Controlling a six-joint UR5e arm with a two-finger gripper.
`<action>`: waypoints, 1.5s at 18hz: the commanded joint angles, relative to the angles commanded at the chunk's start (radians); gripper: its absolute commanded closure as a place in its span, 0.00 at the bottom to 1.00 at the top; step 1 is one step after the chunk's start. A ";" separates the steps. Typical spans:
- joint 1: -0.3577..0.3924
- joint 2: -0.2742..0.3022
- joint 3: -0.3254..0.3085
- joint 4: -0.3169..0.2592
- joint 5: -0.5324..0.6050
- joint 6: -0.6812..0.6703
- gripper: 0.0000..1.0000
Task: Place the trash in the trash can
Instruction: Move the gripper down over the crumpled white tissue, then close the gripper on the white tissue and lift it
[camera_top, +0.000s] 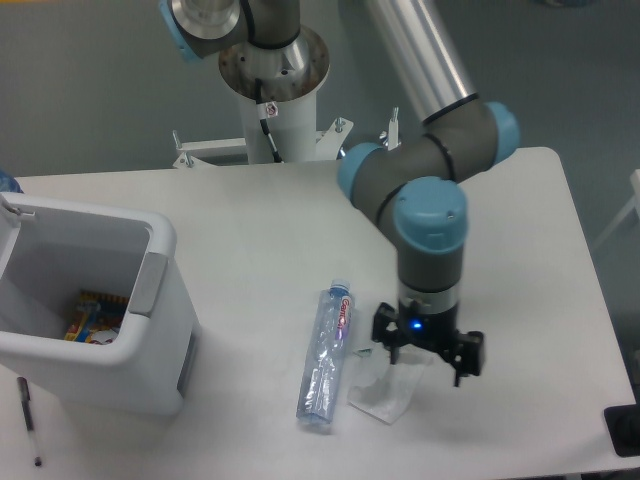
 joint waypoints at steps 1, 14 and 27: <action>-0.002 0.005 -0.011 0.000 0.002 -0.003 0.00; -0.006 -0.046 -0.026 0.008 0.008 -0.003 0.15; -0.023 -0.054 -0.023 0.003 0.061 -0.037 0.82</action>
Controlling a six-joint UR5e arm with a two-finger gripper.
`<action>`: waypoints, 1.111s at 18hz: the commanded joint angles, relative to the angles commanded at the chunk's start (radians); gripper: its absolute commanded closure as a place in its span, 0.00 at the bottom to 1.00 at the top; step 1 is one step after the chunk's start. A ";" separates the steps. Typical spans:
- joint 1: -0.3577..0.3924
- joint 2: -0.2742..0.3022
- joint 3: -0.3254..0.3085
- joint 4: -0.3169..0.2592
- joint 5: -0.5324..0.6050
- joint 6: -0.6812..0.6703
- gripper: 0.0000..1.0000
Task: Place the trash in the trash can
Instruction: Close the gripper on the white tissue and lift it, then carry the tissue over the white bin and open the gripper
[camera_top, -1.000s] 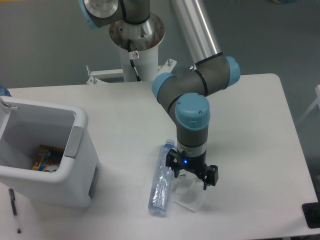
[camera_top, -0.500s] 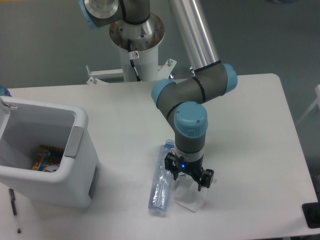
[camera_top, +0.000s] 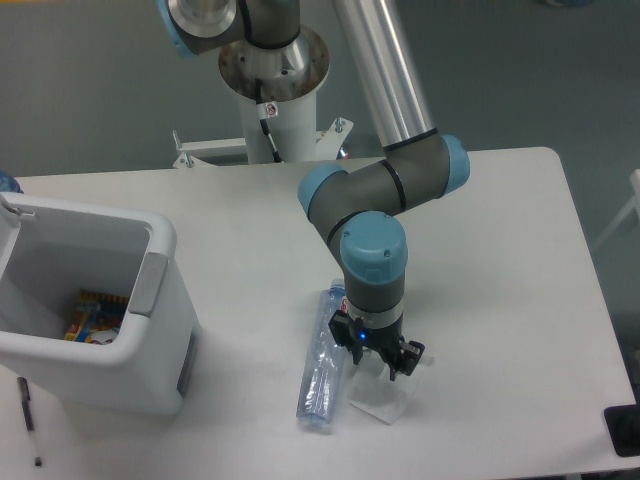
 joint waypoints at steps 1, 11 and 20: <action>0.000 0.000 0.000 0.000 0.000 -0.002 0.91; 0.012 0.006 0.057 -0.002 -0.070 -0.073 1.00; 0.040 0.057 0.120 -0.012 -0.304 -0.262 1.00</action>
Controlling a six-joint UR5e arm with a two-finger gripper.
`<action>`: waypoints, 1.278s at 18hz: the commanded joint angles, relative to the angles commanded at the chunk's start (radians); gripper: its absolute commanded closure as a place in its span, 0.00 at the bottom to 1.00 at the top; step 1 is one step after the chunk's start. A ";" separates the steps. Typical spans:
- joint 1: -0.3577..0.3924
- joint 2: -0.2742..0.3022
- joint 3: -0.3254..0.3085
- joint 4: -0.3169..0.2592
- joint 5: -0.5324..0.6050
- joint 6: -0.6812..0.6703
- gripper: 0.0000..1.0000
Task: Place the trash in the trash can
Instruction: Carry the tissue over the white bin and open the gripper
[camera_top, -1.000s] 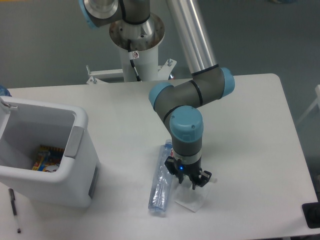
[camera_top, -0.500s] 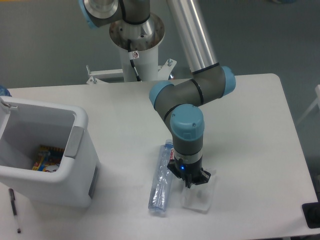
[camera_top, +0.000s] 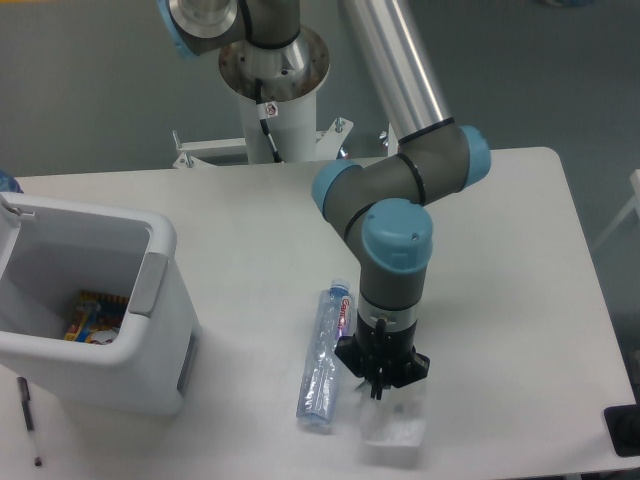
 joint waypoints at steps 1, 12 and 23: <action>0.000 0.015 0.000 -0.003 -0.009 -0.018 1.00; -0.067 0.229 -0.002 -0.006 -0.192 -0.209 1.00; -0.221 0.408 -0.026 -0.005 -0.250 -0.336 1.00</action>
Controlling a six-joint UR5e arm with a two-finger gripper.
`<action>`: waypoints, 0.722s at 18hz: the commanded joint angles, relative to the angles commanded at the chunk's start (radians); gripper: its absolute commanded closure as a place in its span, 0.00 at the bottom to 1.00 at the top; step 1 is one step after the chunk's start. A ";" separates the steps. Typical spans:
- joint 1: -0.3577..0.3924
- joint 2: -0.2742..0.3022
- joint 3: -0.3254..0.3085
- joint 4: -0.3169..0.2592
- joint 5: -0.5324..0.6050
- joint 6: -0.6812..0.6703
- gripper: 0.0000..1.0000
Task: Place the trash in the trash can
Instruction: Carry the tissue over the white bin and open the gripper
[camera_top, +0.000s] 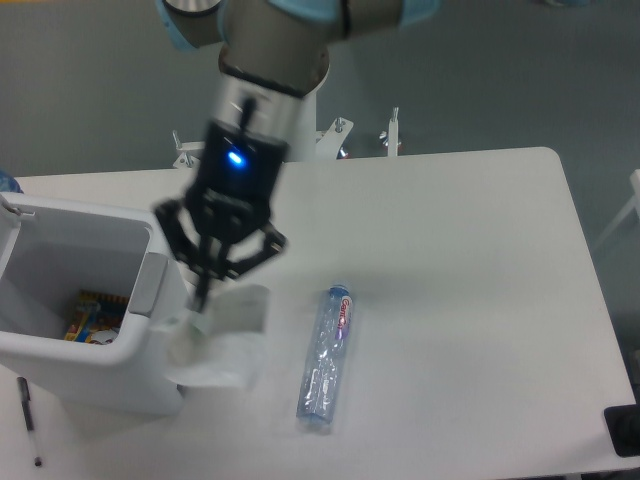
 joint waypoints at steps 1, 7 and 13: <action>-0.015 0.012 -0.012 0.000 0.000 0.002 1.00; -0.081 0.052 -0.083 0.008 0.005 0.029 0.31; -0.081 0.054 -0.086 0.005 0.006 0.067 0.00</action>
